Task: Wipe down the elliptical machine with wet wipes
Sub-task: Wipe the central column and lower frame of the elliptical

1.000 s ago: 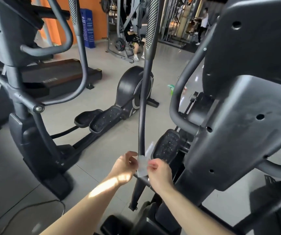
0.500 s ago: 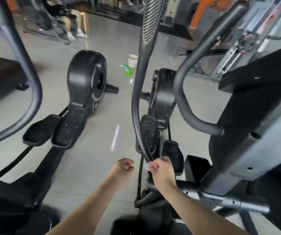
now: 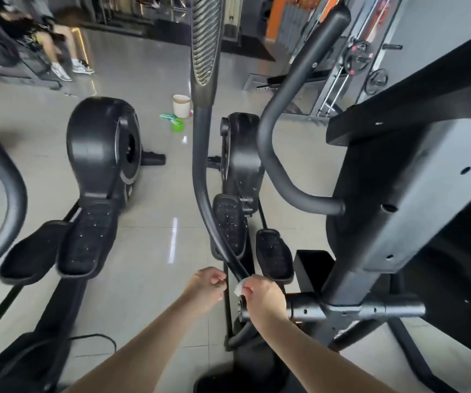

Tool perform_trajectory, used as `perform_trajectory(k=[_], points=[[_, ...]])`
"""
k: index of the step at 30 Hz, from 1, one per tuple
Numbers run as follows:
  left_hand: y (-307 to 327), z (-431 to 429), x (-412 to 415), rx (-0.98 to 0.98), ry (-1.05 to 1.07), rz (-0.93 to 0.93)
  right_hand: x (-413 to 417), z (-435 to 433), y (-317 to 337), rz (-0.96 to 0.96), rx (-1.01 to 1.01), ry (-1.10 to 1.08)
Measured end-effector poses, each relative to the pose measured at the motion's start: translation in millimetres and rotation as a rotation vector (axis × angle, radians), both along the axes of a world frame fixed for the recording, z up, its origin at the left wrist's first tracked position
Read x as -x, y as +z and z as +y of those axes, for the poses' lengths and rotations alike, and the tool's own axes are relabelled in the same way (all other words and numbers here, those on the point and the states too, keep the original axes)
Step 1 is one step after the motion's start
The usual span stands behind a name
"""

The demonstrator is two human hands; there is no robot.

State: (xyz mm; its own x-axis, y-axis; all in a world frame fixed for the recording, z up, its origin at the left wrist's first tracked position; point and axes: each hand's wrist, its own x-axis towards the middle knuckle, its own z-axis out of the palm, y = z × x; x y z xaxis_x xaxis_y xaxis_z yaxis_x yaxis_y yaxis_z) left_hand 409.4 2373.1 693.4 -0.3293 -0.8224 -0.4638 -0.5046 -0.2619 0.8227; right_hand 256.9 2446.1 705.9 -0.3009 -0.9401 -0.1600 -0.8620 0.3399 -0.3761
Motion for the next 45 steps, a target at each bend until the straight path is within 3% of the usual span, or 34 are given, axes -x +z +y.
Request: perform_trajectory(k=[5, 15, 20, 28, 30, 35, 39, 45], points=[[3, 1, -10, -0.008, 0.067, -0.001, 5, -21, -6, -0.035, -0.031, 0.038], [5, -27, -47, -0.034, 0.122, 0.026, -29, -100, 10, -0.056, 0.100, 0.128], [10, -67, -69, -0.029, 0.100, 0.038, -50, -150, 29, -0.347, 0.303, -0.082], [5, -114, -69, -0.046, -0.016, 0.087, -52, -117, 0, -0.121, 0.087, -0.163], [9, -119, -72, -0.039, -0.045, 0.092, -59, -138, 14, -0.107, 0.113, -0.178], [20, -143, -81, 0.028, -0.112, 0.099, -84, -207, 83, -0.152, 0.399, -0.272], [37, -158, -83, 0.064, -0.099, 0.151, -95, -197, 85, -0.225, 0.509, -0.271], [54, -164, -85, 0.046, -0.068, 0.224, -91, -187, 70, -0.145, 0.308, -0.166]])
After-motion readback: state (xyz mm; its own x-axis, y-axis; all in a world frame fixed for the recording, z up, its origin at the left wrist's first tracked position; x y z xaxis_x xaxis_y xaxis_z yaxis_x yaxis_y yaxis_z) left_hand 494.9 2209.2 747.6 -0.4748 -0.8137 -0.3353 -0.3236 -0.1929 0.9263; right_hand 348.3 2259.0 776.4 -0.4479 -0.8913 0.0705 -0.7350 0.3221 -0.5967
